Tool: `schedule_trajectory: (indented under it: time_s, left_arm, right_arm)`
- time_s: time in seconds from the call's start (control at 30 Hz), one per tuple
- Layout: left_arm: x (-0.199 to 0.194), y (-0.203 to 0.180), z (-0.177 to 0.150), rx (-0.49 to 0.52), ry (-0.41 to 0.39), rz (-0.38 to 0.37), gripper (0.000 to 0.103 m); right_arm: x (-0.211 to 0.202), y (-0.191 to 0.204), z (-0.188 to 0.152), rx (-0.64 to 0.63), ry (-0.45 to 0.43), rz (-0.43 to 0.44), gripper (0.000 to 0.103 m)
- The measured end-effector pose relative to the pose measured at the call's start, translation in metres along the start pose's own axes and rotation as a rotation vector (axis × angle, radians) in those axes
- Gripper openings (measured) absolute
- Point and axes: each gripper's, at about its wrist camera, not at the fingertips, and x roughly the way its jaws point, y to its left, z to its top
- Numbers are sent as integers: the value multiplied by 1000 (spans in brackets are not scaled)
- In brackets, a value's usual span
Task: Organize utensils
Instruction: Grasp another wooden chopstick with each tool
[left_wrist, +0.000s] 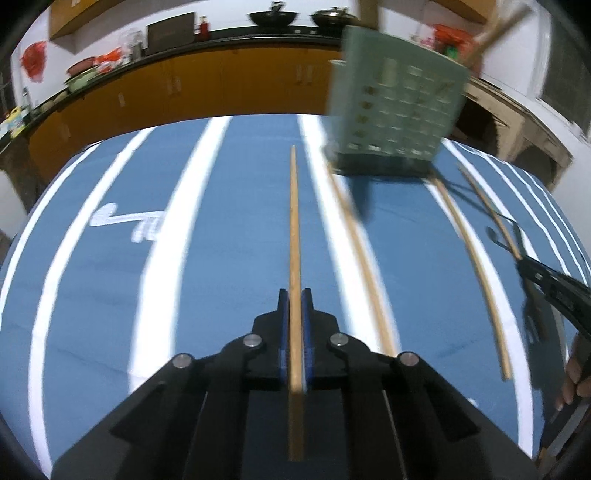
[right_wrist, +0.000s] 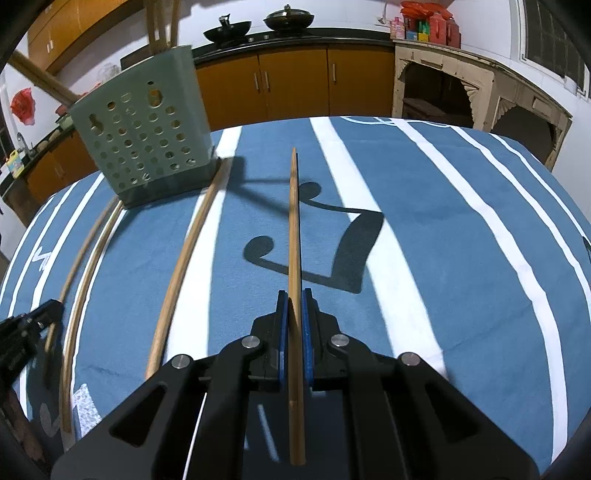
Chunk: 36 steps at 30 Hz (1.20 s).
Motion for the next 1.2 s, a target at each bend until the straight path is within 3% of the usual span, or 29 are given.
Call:
schedule_trajectory:
  time_s: [0.23,0.33,1.2]
  left_arm:
    - [7,30,13,5,7,71,11]
    - [8,32,14,15,1,86,18]
    - [7,29,11,-7,-6,84,20]
  right_arm:
    - [3,-10,5,10,-1,-5,8]
    - [3,-9,6,3,0,-12,8]
    - [2,-6,1,-19,2,-21,9]
